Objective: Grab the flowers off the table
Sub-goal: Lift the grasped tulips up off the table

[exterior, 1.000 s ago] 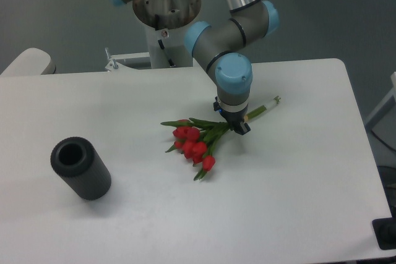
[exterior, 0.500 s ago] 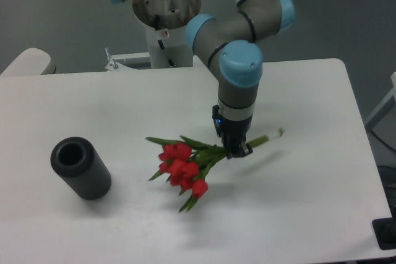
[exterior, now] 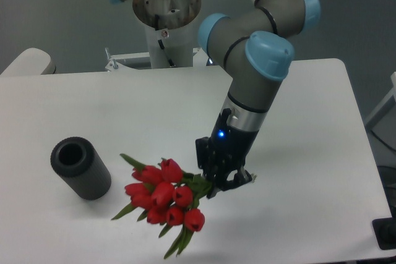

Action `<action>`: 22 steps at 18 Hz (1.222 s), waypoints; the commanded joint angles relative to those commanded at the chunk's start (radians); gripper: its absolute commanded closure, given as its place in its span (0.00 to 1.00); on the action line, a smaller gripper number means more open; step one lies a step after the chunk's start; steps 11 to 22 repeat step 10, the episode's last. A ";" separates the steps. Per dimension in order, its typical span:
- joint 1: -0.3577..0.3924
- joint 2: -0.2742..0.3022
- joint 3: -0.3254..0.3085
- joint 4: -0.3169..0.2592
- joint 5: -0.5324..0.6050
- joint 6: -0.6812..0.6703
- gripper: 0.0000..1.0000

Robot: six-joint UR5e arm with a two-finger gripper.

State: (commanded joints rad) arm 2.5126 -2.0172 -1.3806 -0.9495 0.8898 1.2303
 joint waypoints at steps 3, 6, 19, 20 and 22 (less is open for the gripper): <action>0.000 -0.006 0.011 0.002 -0.028 -0.009 0.85; 0.003 -0.003 0.012 0.000 -0.035 -0.015 0.85; 0.002 0.003 0.011 0.002 -0.055 -0.052 0.85; 0.002 0.003 0.011 0.002 -0.055 -0.052 0.85; 0.002 0.003 0.011 0.002 -0.055 -0.052 0.85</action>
